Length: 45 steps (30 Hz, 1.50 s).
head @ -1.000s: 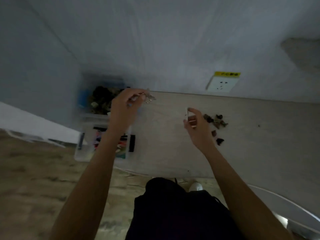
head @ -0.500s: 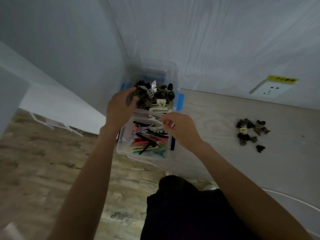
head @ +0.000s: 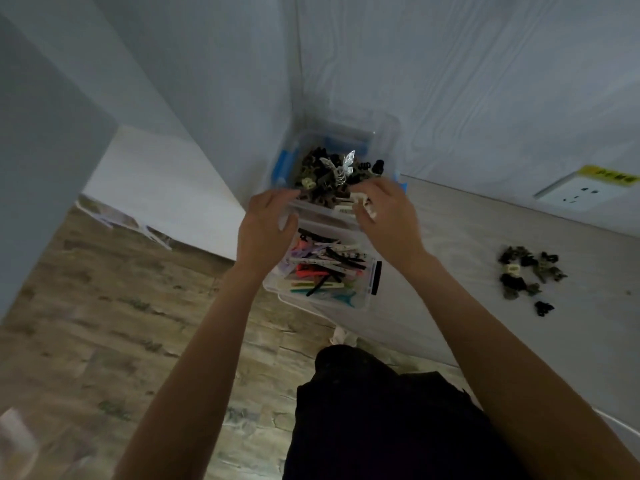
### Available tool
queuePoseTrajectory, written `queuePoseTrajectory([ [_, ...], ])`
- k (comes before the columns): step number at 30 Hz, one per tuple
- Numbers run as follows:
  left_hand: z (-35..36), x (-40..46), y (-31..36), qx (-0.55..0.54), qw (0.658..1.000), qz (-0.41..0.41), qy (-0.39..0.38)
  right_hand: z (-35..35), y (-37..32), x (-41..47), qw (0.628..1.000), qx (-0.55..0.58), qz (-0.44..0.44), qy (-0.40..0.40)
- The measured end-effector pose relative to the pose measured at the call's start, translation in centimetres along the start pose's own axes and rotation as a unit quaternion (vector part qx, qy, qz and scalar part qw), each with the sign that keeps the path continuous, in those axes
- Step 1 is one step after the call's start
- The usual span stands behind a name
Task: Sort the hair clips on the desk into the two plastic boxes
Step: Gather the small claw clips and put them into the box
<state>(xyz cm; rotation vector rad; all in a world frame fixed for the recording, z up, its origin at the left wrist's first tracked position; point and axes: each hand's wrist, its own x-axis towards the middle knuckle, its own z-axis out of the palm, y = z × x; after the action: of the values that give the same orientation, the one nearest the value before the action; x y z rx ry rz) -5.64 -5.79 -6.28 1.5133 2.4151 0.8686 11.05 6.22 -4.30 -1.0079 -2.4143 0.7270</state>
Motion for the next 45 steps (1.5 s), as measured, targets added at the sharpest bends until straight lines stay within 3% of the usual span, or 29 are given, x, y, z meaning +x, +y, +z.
queuePoseTrajectory([
  [2,0.1,1.3,0.6,-0.012,1.0,-0.003,-0.005,0.3,0.4,2.6,1.0,-0.01,0.025,0.006],
  [9,1.9,4.5,0.4,0.031,0.993,-0.007,-0.116,3.4,0.9,7.9,0.988,-0.091,0.009,-0.123],
  [15,3.0,5.0,1.0,0.035,0.988,0.09,-0.124,-1.1,1.9,7.3,0.998,-0.003,0.044,-0.037],
  [17,3.7,5.4,1.3,0.047,0.982,0.107,-0.149,-1.8,2.8,6.7,0.99,-0.082,0.053,-0.107],
  [20,4.8,5.8,1.6,0.097,0.974,0.102,-0.177,-1.8,3.6,6.2,0.943,-0.263,-0.026,-0.201],
  [23,5.0,5.8,1.4,0.115,0.973,0.101,-0.173,-1.1,3.5,6.3,0.926,-0.321,-0.041,-0.193],
  [27,5.1,5.7,1.5,0.077,0.977,0.093,-0.175,0.5,3.6,6.3,0.905,-0.39,0.033,-0.165],
  [31,5.4,5.9,1.7,0.063,0.984,0.099,-0.132,0.5,3.6,6.5,0.894,-0.419,0.003,-0.16],
  [35,5.7,5.9,2.7,0.081,0.99,0.098,-0.066,-1.0,4.7,5.5,0.938,-0.294,-0.064,-0.171],
  [39,6.2,5.4,5.8,0.018,0.989,0.141,0.037,-4.4,6.3,1.1,0.981,-0.157,-0.09,-0.063],
  [41,6.6,4.6,8.9,-0.055,0.982,0.175,0.052,-6.2,8.1,-2.5,0.992,-0.119,-0.031,0.01],
  [45,9.5,2.2,15.9,-0.145,0.961,0.212,-0.105,-9.6,13.0,-11.0,0.972,-0.096,0.198,0.08],
])
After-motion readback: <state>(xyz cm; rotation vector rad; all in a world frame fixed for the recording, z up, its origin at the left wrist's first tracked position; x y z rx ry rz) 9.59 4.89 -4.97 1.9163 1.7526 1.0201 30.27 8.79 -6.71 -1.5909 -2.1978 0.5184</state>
